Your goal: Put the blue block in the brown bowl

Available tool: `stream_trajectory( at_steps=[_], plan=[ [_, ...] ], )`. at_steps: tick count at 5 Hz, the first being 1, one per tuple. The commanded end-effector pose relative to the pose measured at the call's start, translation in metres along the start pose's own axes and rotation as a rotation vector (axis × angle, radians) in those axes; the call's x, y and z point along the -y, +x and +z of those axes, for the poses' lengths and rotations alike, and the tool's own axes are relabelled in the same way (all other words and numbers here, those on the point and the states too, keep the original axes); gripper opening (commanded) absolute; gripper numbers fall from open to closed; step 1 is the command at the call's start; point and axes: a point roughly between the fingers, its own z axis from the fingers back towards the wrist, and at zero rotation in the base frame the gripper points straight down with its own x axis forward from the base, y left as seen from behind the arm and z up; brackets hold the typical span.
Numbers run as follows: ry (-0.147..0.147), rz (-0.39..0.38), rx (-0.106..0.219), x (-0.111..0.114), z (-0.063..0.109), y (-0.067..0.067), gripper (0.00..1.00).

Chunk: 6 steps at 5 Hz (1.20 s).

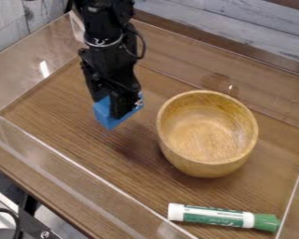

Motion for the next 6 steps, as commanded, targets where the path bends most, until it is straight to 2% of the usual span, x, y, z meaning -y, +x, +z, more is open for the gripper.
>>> stream_trajectory(
  at_steps=[1,5,6],
  plan=[
    [0.028,0.008,0.056,-0.005,0.009,0.008,0.00],
    [0.061,0.024,0.074,-0.017,-0.002,0.016,0.00],
    [0.067,0.036,0.080,-0.010,0.005,0.019,0.00]
  ],
)
